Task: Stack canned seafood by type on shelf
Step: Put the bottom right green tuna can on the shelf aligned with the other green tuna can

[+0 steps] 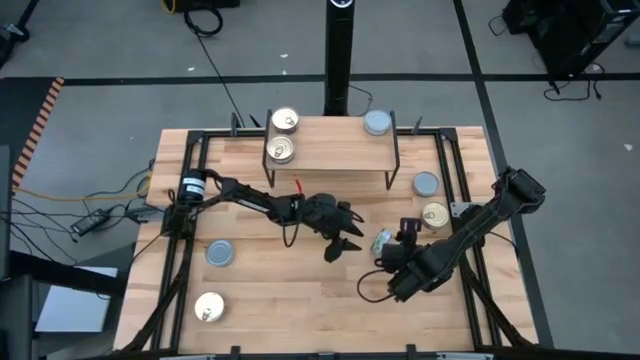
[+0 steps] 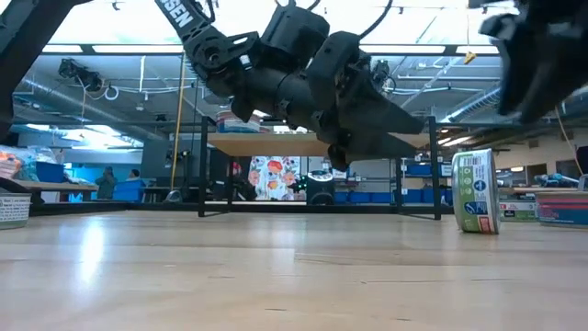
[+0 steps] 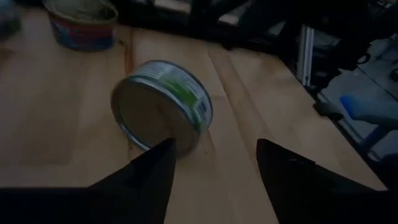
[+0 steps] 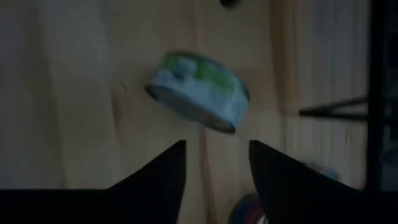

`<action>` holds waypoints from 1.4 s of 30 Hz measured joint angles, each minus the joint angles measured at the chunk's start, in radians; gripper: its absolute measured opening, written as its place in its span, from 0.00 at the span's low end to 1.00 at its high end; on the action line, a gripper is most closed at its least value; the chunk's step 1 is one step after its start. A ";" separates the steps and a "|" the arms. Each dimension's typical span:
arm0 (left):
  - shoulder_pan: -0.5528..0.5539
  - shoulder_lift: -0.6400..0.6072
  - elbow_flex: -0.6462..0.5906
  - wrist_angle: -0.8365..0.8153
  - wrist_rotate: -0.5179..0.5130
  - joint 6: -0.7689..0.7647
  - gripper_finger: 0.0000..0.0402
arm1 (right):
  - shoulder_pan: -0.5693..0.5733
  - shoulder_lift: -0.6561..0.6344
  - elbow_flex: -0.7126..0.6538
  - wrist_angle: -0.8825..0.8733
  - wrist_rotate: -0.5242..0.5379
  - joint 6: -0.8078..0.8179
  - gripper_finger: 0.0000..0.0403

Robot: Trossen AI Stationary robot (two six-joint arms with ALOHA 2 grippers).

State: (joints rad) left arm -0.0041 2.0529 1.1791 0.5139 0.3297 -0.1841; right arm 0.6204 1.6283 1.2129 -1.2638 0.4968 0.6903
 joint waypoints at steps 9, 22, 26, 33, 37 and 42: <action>0.042 0.000 -0.261 0.542 -0.020 -0.007 0.40 | -0.152 0.001 0.032 0.061 -0.123 -0.373 0.68; 0.060 0.000 -0.484 0.856 -0.015 0.000 0.35 | -0.305 0.001 0.032 0.129 -0.287 -0.813 0.68; 0.063 0.000 -0.509 0.890 -0.014 0.000 0.35 | -0.323 0.001 0.032 0.170 -0.337 -0.858 0.68; 0.062 0.000 -0.511 0.896 -0.011 0.023 0.35 | -0.330 0.028 0.031 0.169 -0.368 -0.908 0.69; 0.062 0.000 -0.510 0.896 0.018 0.023 0.35 | -0.331 0.064 0.031 0.167 -0.368 -0.949 0.69; 0.062 0.000 -0.510 0.895 0.026 0.023 0.35 | -0.330 0.112 0.031 0.159 -0.369 -0.980 0.68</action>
State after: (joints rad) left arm 0.0582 2.0525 0.6689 1.4090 0.3561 -0.1612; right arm 0.2901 1.7399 1.2438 -1.1046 0.1280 -0.2895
